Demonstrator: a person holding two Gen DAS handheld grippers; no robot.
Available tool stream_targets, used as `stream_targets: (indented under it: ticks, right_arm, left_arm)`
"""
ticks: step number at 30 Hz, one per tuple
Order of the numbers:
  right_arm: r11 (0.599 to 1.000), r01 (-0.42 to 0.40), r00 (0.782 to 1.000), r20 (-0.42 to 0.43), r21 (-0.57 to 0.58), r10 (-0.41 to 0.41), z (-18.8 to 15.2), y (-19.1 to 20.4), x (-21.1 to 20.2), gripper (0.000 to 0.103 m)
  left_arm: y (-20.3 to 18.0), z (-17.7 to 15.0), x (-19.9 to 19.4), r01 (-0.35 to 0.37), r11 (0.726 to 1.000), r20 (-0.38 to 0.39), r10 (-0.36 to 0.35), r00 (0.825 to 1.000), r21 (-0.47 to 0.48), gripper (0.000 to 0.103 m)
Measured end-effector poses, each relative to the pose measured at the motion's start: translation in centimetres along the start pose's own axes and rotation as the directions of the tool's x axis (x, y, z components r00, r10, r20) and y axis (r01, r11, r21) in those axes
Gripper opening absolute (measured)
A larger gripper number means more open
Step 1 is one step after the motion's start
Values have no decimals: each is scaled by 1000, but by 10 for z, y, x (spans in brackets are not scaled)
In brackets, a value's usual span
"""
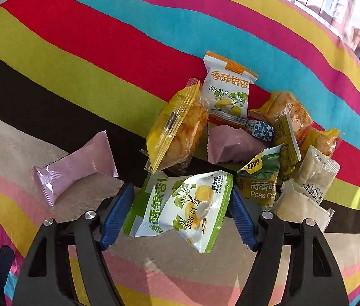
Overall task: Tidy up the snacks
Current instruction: 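Grasp the white-green cookie bag with the right tool while the left tool grasps a clear cake packet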
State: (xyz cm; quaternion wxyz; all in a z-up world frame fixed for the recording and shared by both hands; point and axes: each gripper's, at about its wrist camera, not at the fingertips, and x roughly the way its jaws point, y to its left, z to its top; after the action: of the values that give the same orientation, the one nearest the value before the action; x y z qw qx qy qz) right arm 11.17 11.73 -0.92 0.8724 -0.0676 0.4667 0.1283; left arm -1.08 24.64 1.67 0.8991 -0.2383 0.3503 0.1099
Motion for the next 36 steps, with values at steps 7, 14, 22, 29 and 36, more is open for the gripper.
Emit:
stream_targets:
  ticks: [7, 14, 22, 29, 36]
  right_arm:
    - [965, -262, 958, 119, -5, 261, -51, -77, -61, 32]
    - [958, -287, 941, 189, -1, 282, -140, -208, -113, 32]
    - [951, -256, 955, 200, 172, 221, -189, -315, -98, 32]
    - [882, -383, 914, 248, 274, 320, -193, -340, -95, 32]
    - [867, -412, 902, 257, 281, 346, -195, -341, -95, 33]
  left_arm:
    - [7, 2, -2, 19, 999, 15, -18, 1000, -41, 101]
    - [5, 0, -3, 13, 999, 11, -13, 1000, -29, 101]
    - [-8, -2, -1, -4, 1000, -42, 6, 999, 31, 101]
    - [-102, -34, 14, 73, 974, -159, -39, 986, 213, 101]
    - [-200, -43, 63, 141, 873, -223, -38, 974, 467, 101]
